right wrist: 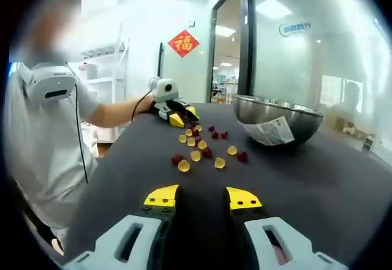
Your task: Pick candy and put bowl
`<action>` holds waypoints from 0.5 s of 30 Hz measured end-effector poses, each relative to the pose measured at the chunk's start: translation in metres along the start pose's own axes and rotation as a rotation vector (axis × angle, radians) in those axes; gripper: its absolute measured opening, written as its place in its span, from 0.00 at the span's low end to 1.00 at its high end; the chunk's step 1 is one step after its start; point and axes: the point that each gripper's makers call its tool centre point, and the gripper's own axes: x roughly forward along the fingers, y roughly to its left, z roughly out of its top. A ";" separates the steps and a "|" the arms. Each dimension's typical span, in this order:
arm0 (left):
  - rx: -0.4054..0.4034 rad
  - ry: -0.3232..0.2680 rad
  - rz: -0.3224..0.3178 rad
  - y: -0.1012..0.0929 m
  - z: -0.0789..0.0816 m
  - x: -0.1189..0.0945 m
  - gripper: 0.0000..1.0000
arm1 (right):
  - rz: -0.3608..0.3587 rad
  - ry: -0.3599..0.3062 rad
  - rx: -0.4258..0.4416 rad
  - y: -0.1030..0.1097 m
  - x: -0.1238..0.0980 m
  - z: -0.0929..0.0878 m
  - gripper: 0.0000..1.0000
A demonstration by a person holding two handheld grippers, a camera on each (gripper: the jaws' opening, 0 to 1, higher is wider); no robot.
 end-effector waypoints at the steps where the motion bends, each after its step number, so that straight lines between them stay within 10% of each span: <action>1: -0.003 0.001 -0.001 0.000 0.000 0.000 0.20 | 0.002 0.000 0.001 0.000 0.000 0.000 0.22; 15: 0.000 0.023 -0.027 0.001 -0.003 -0.010 0.19 | 0.062 0.002 0.022 0.010 -0.001 0.000 0.21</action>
